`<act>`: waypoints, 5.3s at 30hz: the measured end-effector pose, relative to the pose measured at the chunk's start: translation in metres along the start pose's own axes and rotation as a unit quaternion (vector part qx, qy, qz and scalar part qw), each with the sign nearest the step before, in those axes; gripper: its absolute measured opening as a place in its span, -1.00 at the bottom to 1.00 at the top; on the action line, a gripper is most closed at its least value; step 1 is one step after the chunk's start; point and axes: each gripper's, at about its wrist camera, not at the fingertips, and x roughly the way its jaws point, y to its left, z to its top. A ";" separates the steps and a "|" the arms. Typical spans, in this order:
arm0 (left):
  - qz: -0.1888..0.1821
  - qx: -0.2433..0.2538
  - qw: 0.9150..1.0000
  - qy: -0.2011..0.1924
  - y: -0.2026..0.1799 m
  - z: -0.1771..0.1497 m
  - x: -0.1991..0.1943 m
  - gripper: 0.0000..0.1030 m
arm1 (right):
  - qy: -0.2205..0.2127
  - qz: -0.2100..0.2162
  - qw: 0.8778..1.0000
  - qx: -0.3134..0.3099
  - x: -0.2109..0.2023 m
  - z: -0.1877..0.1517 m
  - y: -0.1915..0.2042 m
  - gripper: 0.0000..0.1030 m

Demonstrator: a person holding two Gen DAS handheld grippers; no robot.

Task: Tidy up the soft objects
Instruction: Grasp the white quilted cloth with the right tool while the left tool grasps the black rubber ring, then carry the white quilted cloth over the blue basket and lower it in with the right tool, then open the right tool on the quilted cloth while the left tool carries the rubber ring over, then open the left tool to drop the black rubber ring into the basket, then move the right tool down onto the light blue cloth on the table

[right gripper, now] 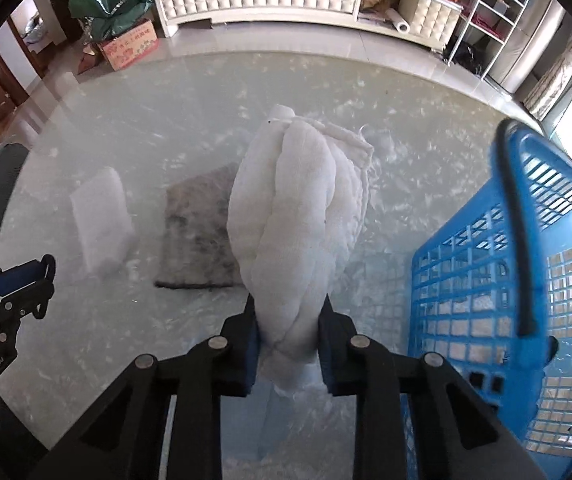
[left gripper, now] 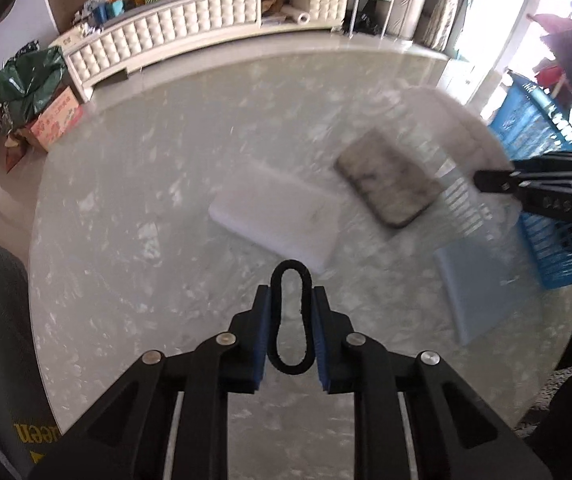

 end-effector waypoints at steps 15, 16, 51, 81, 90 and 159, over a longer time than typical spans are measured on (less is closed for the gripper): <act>-0.037 0.029 0.997 -0.063 -0.054 0.011 -0.074 -0.66 | -0.069 0.027 0.996 -0.043 -0.100 -0.019 -0.007 -0.56; -0.038 0.032 0.997 -0.065 -0.059 0.011 -0.077 -0.66 | -0.074 0.027 0.996 -0.044 -0.107 -0.023 -0.010 -0.56; -0.066 0.106 0.989 -0.074 -0.160 0.027 -0.098 -0.66 | -0.014 -0.061 0.998 -0.022 -0.070 -0.051 -0.138 -0.55; -0.061 0.118 0.989 -0.064 -0.172 0.027 -0.093 -0.66 | -0.004 -0.065 0.997 -0.032 -0.019 -0.056 -0.110 0.40; -0.053 0.114 0.990 -0.058 -0.182 0.032 -0.087 -0.66 | -0.095 -0.054 0.994 -0.015 -0.065 -0.069 -0.107 0.92; -0.027 0.184 0.981 -0.058 -0.271 0.070 -0.070 0.79 | -0.154 0.012 0.988 0.024 -0.108 -0.101 -0.160 0.99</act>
